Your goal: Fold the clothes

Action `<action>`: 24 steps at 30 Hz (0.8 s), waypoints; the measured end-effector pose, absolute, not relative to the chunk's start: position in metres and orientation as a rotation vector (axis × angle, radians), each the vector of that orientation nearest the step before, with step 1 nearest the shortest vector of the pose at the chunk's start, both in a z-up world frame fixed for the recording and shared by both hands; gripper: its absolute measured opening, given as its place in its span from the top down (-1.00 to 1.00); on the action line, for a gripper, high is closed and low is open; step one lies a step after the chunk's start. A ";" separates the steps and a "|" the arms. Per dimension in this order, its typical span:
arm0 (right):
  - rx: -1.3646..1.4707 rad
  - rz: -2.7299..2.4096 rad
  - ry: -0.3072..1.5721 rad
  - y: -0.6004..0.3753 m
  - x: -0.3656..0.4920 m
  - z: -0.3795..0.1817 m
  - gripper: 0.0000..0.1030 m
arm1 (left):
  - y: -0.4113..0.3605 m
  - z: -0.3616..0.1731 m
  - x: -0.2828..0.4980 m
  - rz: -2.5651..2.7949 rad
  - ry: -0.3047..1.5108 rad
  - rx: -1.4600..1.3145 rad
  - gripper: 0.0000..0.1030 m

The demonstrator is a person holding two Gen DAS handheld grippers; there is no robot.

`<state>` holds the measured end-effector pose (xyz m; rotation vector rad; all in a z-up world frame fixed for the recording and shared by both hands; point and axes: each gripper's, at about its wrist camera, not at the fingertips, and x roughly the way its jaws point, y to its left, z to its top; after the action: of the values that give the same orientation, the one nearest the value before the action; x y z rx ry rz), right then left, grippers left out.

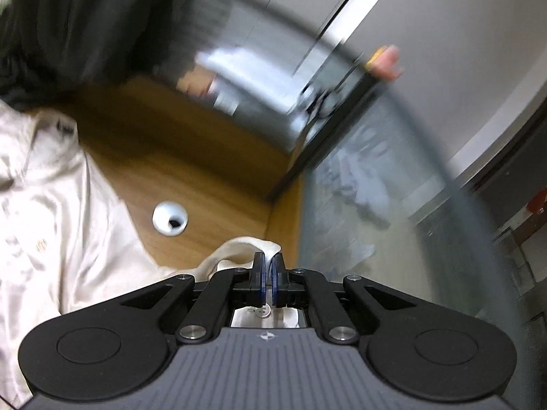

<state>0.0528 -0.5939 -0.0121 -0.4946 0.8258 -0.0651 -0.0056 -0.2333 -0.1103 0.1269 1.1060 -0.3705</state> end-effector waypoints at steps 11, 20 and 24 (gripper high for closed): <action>-0.331 -0.011 0.947 -0.617 0.060 -0.079 0.24 | -0.209 -0.105 -0.009 -0.274 1.132 0.111 -0.31; -0.116 0.038 1.111 -0.637 -0.016 -0.132 0.16 | -0.201 -0.103 -0.013 -0.228 1.152 0.056 -0.32; -0.083 0.035 1.162 -0.636 -0.045 -0.165 -0.03 | -0.193 -0.102 -0.017 -0.208 1.165 0.017 -0.32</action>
<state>-0.0450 -0.6360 -0.1649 -0.0830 1.1617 0.0354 -0.0170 -0.1933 -0.1016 0.0173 1.1648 -0.2080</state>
